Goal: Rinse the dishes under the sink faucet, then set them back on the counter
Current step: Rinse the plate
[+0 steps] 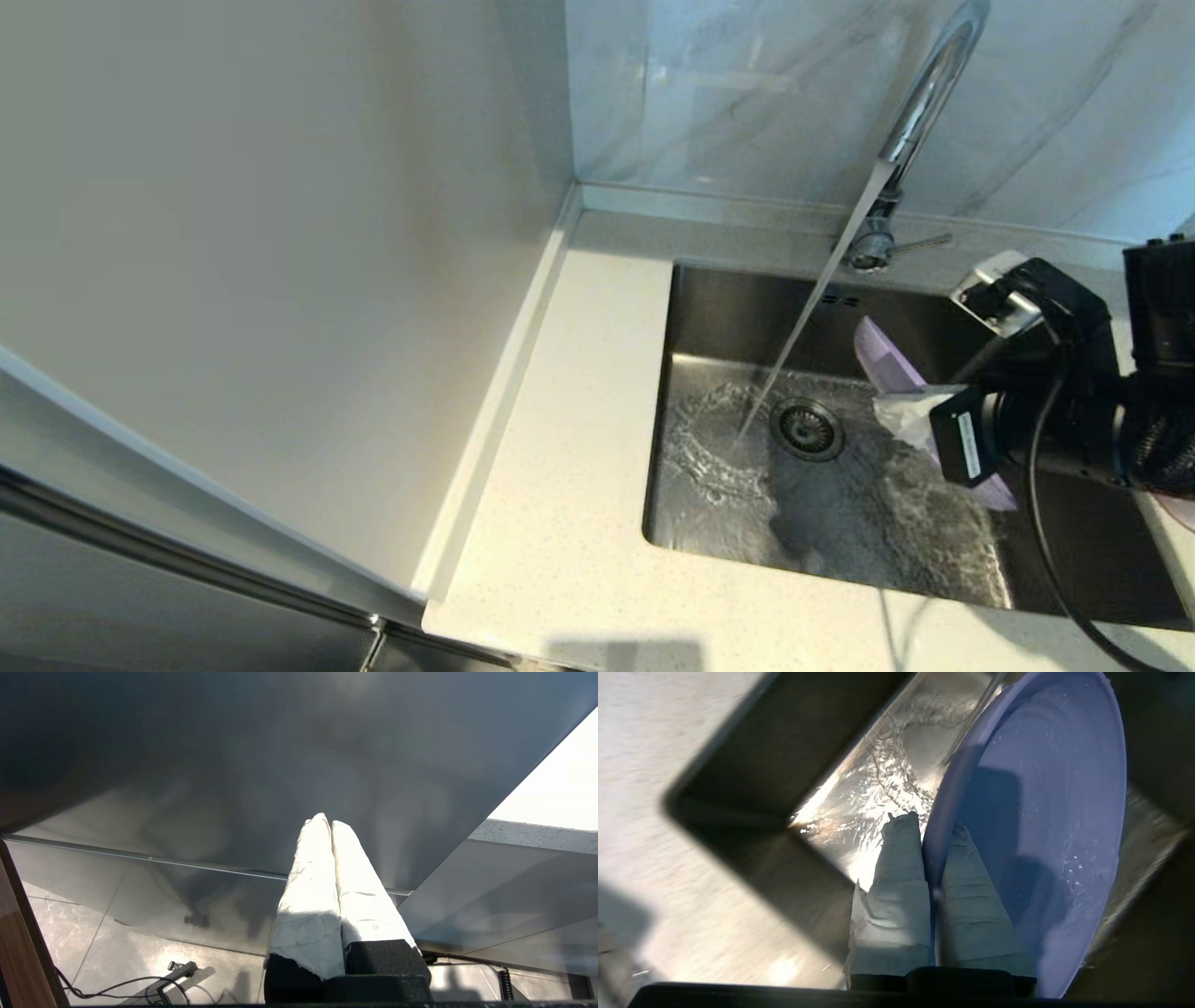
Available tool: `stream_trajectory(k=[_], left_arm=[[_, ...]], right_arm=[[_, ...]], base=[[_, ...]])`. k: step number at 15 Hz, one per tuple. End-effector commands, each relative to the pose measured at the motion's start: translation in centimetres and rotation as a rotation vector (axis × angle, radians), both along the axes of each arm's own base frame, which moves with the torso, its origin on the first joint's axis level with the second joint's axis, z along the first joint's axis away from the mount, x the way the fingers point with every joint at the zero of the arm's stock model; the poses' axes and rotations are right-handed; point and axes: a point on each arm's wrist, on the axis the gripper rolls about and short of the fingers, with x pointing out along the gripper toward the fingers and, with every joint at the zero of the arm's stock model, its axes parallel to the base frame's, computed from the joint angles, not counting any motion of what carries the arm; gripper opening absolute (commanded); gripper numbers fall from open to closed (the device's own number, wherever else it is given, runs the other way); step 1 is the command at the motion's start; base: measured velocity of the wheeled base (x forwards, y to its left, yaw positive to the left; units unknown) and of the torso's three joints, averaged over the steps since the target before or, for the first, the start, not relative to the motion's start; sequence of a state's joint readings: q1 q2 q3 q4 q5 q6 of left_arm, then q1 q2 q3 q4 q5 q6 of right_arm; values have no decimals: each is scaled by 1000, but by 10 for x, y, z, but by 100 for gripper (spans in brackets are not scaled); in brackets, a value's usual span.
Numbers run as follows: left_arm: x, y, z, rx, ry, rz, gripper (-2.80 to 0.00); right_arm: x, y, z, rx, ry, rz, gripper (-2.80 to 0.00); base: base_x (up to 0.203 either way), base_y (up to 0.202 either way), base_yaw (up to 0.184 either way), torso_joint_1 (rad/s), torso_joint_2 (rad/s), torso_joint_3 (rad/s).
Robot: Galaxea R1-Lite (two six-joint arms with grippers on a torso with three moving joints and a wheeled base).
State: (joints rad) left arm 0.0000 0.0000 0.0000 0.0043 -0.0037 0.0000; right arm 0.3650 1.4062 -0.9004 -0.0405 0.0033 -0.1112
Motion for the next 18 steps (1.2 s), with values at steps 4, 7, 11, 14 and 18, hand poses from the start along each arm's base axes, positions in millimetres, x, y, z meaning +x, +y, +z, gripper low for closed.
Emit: stream_trajectory(k=[4, 7, 11, 14, 18], left_arm=[[0, 0, 0, 0, 0, 1, -280], [0, 0, 0, 0, 0, -1, -280], [0, 0, 0, 0, 0, 1, -280], [0, 0, 0, 0, 0, 1, -280], [0, 0, 0, 0, 0, 0, -280]], right_arm=[[-8, -3, 37, 295, 117, -105, -280], [4, 1, 59, 466, 262, -215, -280], [13, 6, 89, 698, 495, -243, -280], [27, 12, 91, 768, 609, -202, -280], [42, 15, 90, 637, 526, -115, -280]], base=[[0, 0, 0, 0, 0, 0], [0, 0, 0, 0, 0, 0], [0, 0, 0, 0, 0, 0], [0, 0, 0, 0, 0, 0], [0, 0, 0, 0, 0, 0]])
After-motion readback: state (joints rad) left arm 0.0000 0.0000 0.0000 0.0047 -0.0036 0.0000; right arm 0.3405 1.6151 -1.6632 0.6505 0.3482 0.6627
